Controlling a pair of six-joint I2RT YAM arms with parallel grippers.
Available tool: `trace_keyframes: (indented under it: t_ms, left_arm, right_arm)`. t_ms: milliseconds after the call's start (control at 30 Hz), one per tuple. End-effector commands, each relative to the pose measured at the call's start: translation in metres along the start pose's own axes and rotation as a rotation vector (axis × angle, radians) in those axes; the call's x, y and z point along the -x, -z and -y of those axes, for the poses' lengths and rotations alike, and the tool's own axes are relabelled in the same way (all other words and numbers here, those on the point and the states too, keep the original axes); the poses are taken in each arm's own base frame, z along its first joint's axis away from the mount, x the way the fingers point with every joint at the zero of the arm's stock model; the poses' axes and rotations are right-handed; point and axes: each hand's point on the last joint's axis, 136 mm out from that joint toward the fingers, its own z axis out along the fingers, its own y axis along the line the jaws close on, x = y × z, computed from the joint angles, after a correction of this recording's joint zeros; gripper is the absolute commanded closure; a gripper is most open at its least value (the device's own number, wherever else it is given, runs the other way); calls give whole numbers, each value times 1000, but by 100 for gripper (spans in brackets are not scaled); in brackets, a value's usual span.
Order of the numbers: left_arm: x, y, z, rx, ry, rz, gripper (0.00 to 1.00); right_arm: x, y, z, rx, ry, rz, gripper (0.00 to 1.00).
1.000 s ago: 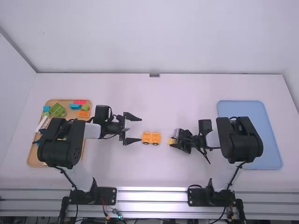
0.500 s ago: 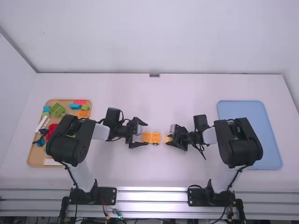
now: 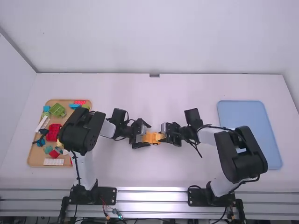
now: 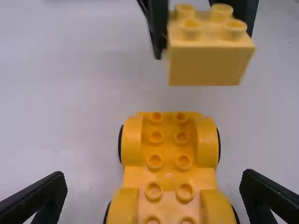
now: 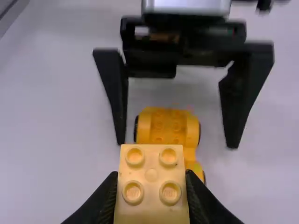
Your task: Assemble lego blocks to make yellow taxi
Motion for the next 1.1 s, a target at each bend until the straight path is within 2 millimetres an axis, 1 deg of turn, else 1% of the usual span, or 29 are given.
trace_keyframes:
  t_ms: [0,67,133,167,200,233,267,300,367,400,433,600,667,800,933,1067]
  left_arm:
    - [-9,-12,9,-32,22,-25,1]
    - [-8,-13,9,-40,20,-18,0]
    - [-9,-13,8,-35,19,-25,2]
    - [-10,-13,7,-32,20,-24,5]
    - [-10,-12,7,-32,23,-22,13]
    - [-9,-13,8,-35,21,-23,23]
    - [-9,-13,9,-36,21,-23,25]
    - [-9,-13,9,-37,18,-23,32]
    - [-9,-13,9,-38,14,-22,35]
    - [-9,-13,8,-35,10,-22,44]
    - [-9,-13,8,-36,11,-21,47]
    - [-8,-13,6,-34,15,-20,48]
    - [-7,-14,6,-34,14,-19,49]
    - [-6,-15,7,-40,12,-20,48]
    - [-4,-16,9,-49,9,-12,48]
    - [-5,-16,9,-47,10,-13,48]
  right_arm:
    - [-2,-5,6,-2,-49,9,85]
    - [-5,-7,10,-14,-63,16,84]
    - [-4,-8,9,-8,-68,27,83]
    - [-3,-8,9,-5,-69,31,83]
    - [-3,-8,8,-3,-69,29,83]
    - [-4,-9,8,-2,-69,27,83]
    - [-3,-9,7,-1,-68,28,83]
    - [-2,-11,6,6,-64,28,83]
    - [-2,-13,4,10,-59,23,83]
    - [-5,-16,4,5,-56,-2,85]
    - [-6,-18,4,0,-59,-19,85]
    - [-8,-23,2,1,-68,-49,85]
    - [-15,-22,5,-20,-71,-86,85]
    - [-13,-23,5,-16,-67,-77,85]
    - [-17,-23,6,-24,-66,-94,85]
    - [-20,-31,11,-37,-74,-78,85]
